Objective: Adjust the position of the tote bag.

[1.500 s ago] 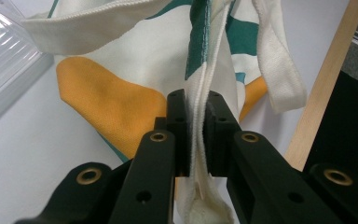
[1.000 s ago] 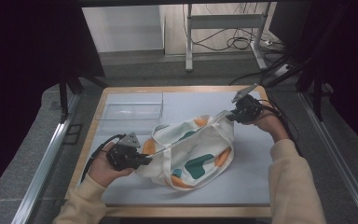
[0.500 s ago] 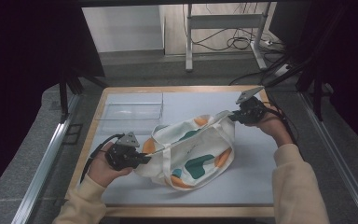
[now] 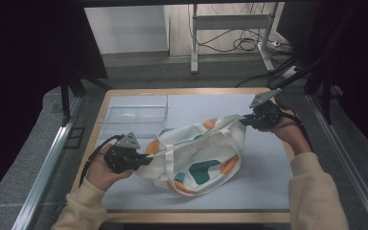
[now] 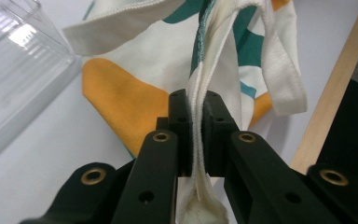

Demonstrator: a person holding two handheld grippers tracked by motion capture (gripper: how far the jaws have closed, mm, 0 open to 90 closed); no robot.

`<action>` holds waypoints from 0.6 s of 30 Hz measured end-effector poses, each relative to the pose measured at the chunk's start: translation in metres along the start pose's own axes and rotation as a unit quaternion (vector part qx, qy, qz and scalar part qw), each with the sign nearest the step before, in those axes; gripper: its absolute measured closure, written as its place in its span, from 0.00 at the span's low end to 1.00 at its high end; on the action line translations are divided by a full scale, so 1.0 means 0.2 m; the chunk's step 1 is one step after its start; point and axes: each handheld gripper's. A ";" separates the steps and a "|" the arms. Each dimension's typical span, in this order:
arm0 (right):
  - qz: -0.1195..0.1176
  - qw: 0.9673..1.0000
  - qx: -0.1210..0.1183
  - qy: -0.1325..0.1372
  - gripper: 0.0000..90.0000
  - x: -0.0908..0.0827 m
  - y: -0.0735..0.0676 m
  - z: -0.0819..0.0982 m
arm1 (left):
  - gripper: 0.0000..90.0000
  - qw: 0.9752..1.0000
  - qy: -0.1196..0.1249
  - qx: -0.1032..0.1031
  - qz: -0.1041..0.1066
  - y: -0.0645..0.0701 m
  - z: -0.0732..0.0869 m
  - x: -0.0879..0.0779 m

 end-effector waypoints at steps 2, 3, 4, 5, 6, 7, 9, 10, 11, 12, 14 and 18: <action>0.004 1.000 -0.002 0.006 0.88 -0.03 -0.02 -0.01 | 0.94 1.000 0.004 0.003 -0.005 0.00 -0.01 -0.02; 0.004 1.000 -0.003 0.009 0.88 -0.05 -0.02 -0.01 | 0.94 1.000 0.004 0.005 -0.007 -0.01 -0.02 -0.03; 0.007 1.000 -0.005 0.010 0.88 -0.06 -0.03 -0.01 | 0.94 1.000 0.004 0.007 -0.009 -0.01 -0.02 -0.03; 0.008 1.000 -0.005 0.013 0.88 -0.07 -0.04 -0.01 | 0.94 1.000 0.007 0.008 -0.015 -0.01 -0.03 -0.04; 0.011 1.000 -0.008 0.018 0.88 -0.09 -0.04 -0.01 | 0.95 1.000 0.008 0.010 -0.018 -0.01 -0.04 -0.05; 0.013 1.000 -0.010 0.021 0.88 -0.10 -0.05 -0.02 | 0.95 1.000 0.009 0.012 -0.022 -0.01 -0.05 -0.06; 0.017 1.000 -0.013 0.023 0.88 -0.13 -0.07 -0.01 | 0.95 0.999 0.009 0.016 -0.030 -0.02 -0.06 -0.08; 0.017 1.000 -0.013 0.023 0.88 -0.13 -0.07 -0.01 | 0.95 0.999 0.009 0.019 -0.032 -0.02 -0.07 -0.08; 0.018 0.999 -0.014 0.022 0.88 -0.14 -0.07 -0.01 | 0.95 0.999 0.009 0.021 -0.037 -0.03 -0.08 -0.08; 0.021 0.999 -0.015 0.024 0.88 -0.15 -0.08 -0.01 | 0.95 0.999 0.009 0.023 -0.039 -0.03 -0.09 -0.09; 0.023 0.999 -0.014 0.028 0.88 -0.17 -0.09 -0.02 | 0.95 0.999 0.012 0.024 -0.043 -0.04 -0.10 -0.09; 0.030 0.999 -0.014 0.038 0.88 -0.21 -0.10 -0.02 | 0.95 0.998 0.014 0.030 -0.051 -0.08 -0.15 -0.10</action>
Point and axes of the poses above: each handheld gripper's, and its own axes: x roughly forward along the jaws, z roughly out of its underside, y roughly to its right, and after that the axes turned 8 degrees about y, right-handed
